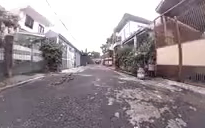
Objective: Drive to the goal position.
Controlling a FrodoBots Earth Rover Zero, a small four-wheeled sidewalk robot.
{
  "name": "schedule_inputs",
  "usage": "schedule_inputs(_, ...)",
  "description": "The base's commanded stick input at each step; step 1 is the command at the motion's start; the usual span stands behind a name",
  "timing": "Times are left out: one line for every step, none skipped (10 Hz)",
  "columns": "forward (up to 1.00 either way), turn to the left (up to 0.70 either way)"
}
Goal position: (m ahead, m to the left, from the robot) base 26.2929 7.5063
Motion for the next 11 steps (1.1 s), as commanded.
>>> schedule_inputs(0.85,0.00)
schedule_inputs(0.85,0.00)
schedule_inputs(0.85,0.00)
schedule_inputs(1.00,0.00)
schedule_inputs(1.00,0.00)
schedule_inputs(1.00,0.00)
schedule_inputs(1.00,0.00)
schedule_inputs(1.00,0.00)
schedule_inputs(1.00,0.00)
schedule_inputs(1.00,0.00)
schedule_inputs(1.00,0.08)
